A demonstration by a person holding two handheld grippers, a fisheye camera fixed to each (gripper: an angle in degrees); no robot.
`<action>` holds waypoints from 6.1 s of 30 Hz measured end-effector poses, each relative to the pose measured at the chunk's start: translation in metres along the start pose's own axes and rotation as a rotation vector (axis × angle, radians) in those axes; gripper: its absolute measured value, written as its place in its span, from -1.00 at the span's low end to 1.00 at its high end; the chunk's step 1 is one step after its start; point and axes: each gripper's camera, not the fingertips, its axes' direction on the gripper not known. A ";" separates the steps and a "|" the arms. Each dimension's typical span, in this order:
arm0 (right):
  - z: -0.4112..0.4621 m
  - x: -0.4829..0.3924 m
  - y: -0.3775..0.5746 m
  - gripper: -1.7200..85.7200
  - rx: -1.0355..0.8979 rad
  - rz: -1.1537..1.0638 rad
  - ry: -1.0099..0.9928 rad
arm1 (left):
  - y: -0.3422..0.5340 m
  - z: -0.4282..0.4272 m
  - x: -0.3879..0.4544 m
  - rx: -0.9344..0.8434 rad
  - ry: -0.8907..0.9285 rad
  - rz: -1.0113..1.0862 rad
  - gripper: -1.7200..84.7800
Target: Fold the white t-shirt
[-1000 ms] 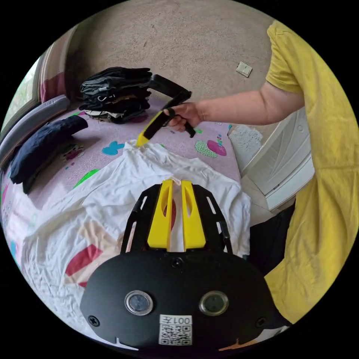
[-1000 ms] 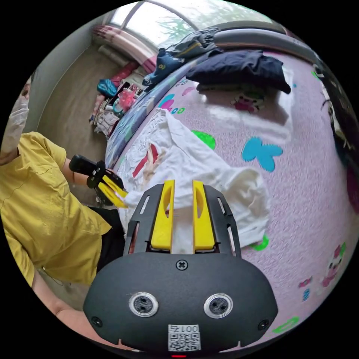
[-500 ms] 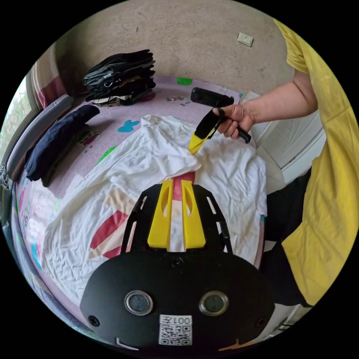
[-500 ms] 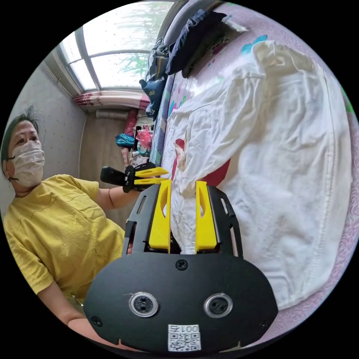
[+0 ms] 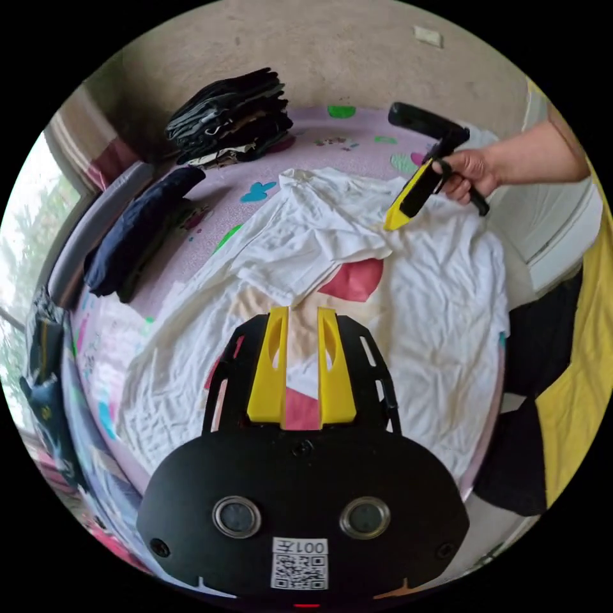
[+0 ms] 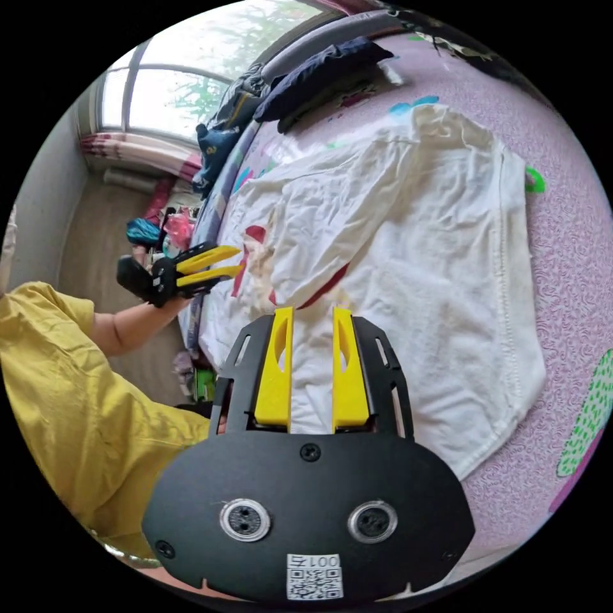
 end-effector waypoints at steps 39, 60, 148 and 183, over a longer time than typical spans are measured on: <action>0.047 -0.345 -0.097 -0.70 -0.223 -0.561 0.798 | 0.024 -0.043 -0.334 -0.282 -0.040 -0.041 -0.87; -0.051 -0.351 -0.177 -0.94 -0.288 -0.531 0.927 | 0.019 -0.073 -0.359 -0.290 0.117 0.110 -1.00; -0.189 0.033 -0.114 -0.77 0.178 0.013 0.335 | 0.246 -0.092 -0.335 -0.057 0.644 -0.675 -0.99; -0.033 -0.239 0.021 -0.89 -0.069 -0.541 0.690 | 0.220 -0.086 -0.180 -0.349 -0.138 -0.344 -1.00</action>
